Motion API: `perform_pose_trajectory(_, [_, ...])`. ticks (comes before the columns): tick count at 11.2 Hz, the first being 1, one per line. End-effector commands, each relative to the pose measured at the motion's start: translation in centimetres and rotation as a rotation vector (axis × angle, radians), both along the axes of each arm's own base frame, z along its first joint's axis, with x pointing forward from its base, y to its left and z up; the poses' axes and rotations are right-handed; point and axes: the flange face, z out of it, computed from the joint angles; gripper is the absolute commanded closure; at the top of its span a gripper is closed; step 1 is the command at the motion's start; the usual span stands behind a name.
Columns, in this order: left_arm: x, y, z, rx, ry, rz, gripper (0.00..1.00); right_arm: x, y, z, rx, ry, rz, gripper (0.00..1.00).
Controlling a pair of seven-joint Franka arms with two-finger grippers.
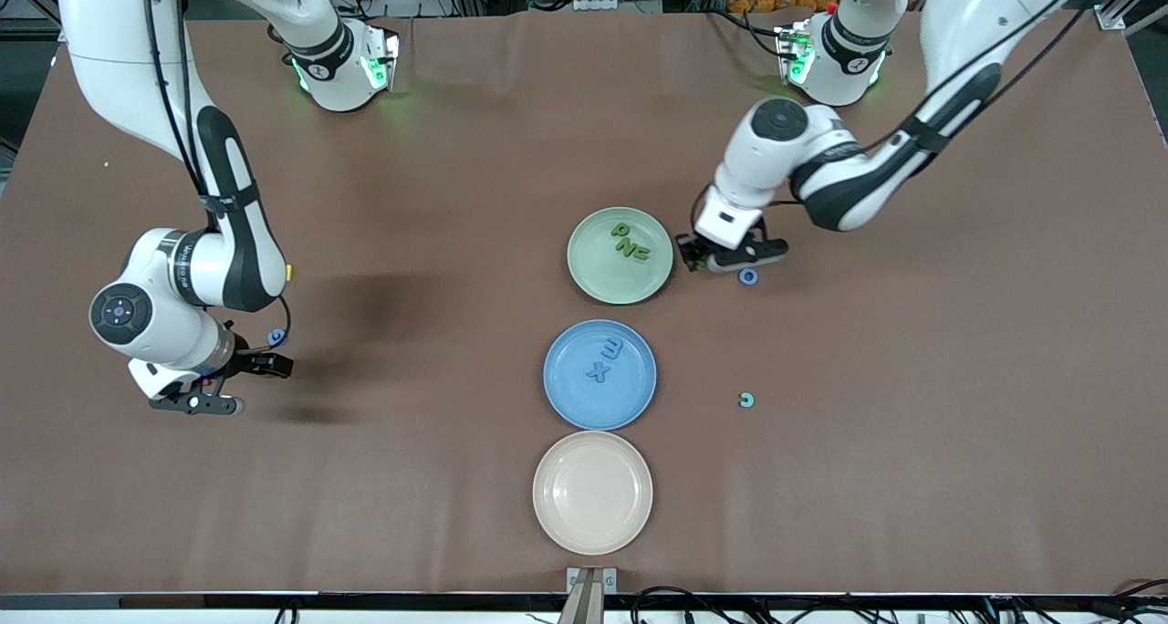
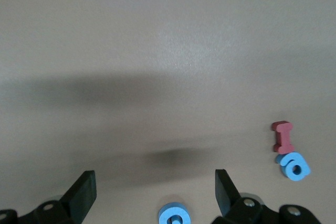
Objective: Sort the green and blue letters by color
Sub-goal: 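Carry the B to the green plate while the right gripper reaches G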
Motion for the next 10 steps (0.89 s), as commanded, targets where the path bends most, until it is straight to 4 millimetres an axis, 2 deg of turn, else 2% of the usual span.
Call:
perform_pose_trajectory(1, [-1.4, -4.4, 0.3, -0.021, 0.006, 0.025, 1.00, -2.8, -0.5, -2.8, 0.027, -0.028, -0.024, 0.00])
perform_pose_trajectory(5, [-4.3, -9.3, -1.1, -0.002, 0.008, 0.066, 1.00, -5.6, -1.4, -3.0, 0.059, -0.012, -0.049, 0.00])
perform_pose_trajectory(6, [-3.9, -9.8, -1.4, 0.027, 0.000, 0.094, 0.70, -6.1, -1.6, -3.3, 0.063, -0.010, -0.054, 0.00])
perform_pose_trajectory(7, [-3.5, -10.2, -1.4, 0.043, 0.001, 0.114, 0.01, -6.6, -1.6, -3.6, 0.066, -0.017, -0.054, 0.00])
perform_pose_trajectory(8, [-3.4, -10.3, -1.2, 0.067, -0.003, 0.121, 0.00, -6.8, -1.6, -3.7, 0.067, -0.020, -0.052, 0.00])
perform_pose_trajectory(9, [-2.1, -10.0, -0.6, 0.086, -0.013, 0.145, 0.00, -7.3, -1.9, -3.9, 0.067, -0.014, -0.056, 0.00])
perform_pose_trajectory(10, [-0.2, -9.4, 0.1, 0.099, -0.030, 0.172, 0.00, -7.7, -1.9, -4.1, 0.069, -0.007, -0.056, 0.05])
